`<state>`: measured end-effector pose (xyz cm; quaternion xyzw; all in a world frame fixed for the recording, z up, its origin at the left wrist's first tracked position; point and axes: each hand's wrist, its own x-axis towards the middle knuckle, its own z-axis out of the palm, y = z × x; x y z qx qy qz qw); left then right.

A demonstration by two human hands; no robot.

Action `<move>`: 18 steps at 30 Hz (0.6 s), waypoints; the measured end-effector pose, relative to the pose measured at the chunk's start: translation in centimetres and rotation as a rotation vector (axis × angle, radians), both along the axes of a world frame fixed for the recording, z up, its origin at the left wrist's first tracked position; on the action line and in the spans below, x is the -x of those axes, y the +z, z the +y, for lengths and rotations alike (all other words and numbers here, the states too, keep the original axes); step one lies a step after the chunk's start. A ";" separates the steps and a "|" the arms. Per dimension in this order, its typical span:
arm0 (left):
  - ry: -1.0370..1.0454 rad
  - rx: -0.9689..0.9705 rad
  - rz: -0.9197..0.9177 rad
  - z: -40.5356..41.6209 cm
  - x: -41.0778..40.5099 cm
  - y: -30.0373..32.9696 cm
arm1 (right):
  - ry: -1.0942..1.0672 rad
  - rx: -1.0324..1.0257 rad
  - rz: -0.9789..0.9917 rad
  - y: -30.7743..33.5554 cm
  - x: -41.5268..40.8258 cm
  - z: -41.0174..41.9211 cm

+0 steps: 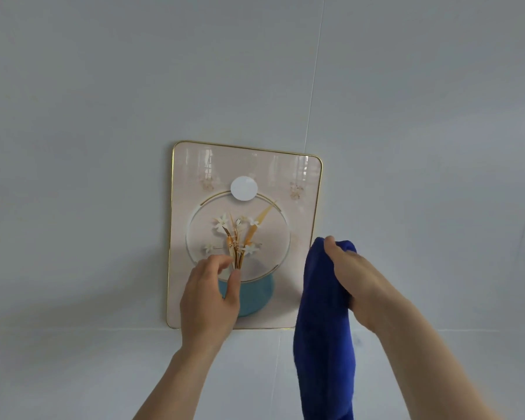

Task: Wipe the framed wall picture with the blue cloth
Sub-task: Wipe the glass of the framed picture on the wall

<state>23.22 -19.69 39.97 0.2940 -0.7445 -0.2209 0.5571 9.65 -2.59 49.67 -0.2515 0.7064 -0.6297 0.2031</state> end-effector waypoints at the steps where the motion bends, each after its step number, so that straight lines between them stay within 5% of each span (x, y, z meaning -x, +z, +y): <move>1: -0.006 0.011 0.002 -0.1 0.4 0.1 | -0.042 -0.018 0.037 0.7 0.2 -0.1; 8: 0.007 0.136 0.017 -0.9 3.2 1.5 | -0.153 0.297 0.193 2.8 1.1 -1.7; 18: 0.062 0.386 -0.030 -3.6 5.6 4.9 | -0.217 0.217 1.310 2.0 5.1 -9.4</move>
